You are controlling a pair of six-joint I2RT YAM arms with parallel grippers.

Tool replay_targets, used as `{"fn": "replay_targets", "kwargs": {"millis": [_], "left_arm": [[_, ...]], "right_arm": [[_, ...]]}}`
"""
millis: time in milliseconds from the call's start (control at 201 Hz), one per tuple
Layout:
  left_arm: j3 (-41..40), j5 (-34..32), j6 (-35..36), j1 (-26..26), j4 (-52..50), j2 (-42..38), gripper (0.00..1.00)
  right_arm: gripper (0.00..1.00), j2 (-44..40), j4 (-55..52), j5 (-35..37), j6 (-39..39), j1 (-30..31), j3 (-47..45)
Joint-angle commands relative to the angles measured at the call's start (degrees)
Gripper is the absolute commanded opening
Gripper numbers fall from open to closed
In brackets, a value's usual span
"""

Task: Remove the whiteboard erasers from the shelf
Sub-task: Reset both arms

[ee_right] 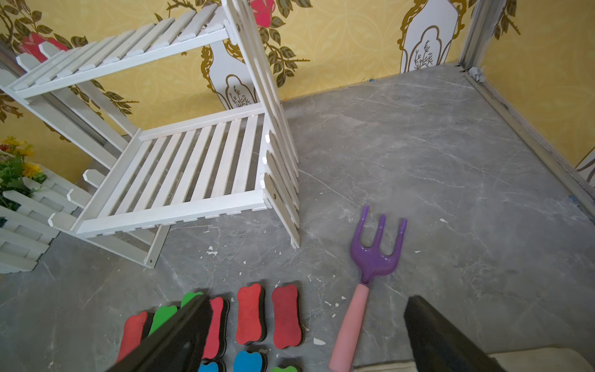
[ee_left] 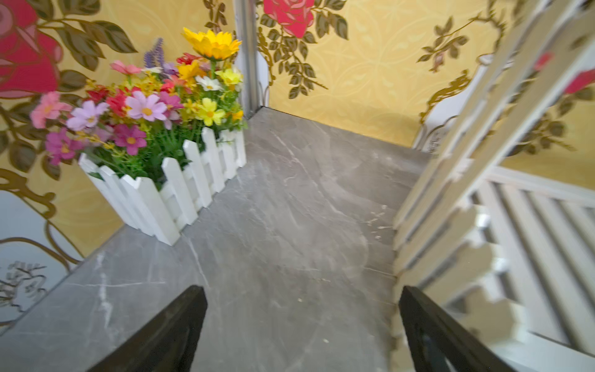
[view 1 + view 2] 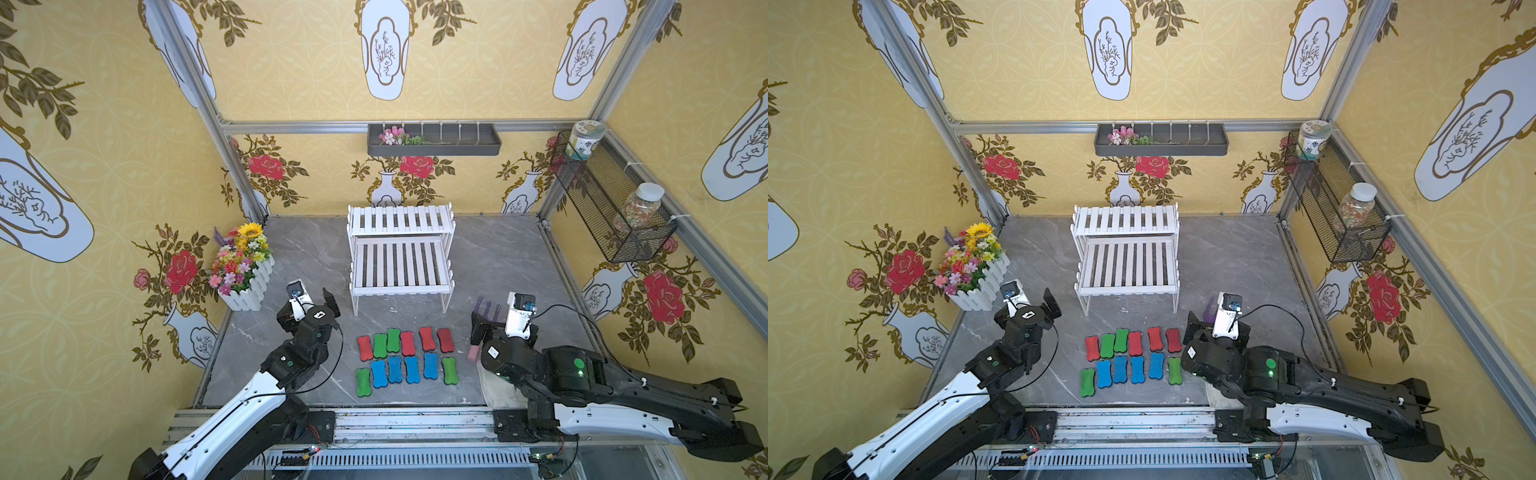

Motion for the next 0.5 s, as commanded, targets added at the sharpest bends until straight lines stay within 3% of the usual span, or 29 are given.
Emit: {"fn": "replay_targets", "kwargs": {"millis": [0,85,174,274,333,498], "left_arm": [[-4.4,7.6,10.9,9.2,24.4,4.0,0.99],[-5.6,11.2,10.8,14.8,29.9,10.1,0.99],[-6.8,13.9,14.8,17.7,38.5,17.0,0.99],[-8.0,17.2,13.7,20.5,46.3,22.9,0.99],[-7.5,18.4,14.9,21.0,48.1,27.1,0.99],[-9.6,21.9,18.1,21.3,57.4,33.9,0.99]], "right_arm": [[0.97,-1.7,1.0,4.5,-1.7,-0.1,-0.9],[0.97,-1.2,-2.3,5.6,1.5,-0.3,-0.3],[0.97,1.4,-8.6,6.2,6.2,-0.5,2.6],[0.97,4.5,-15.6,7.8,12.3,-0.5,4.7],[0.97,5.7,-19.4,8.8,16.5,-0.5,5.8],[0.97,4.2,-20.2,10.5,17.2,-0.5,4.7]]}}
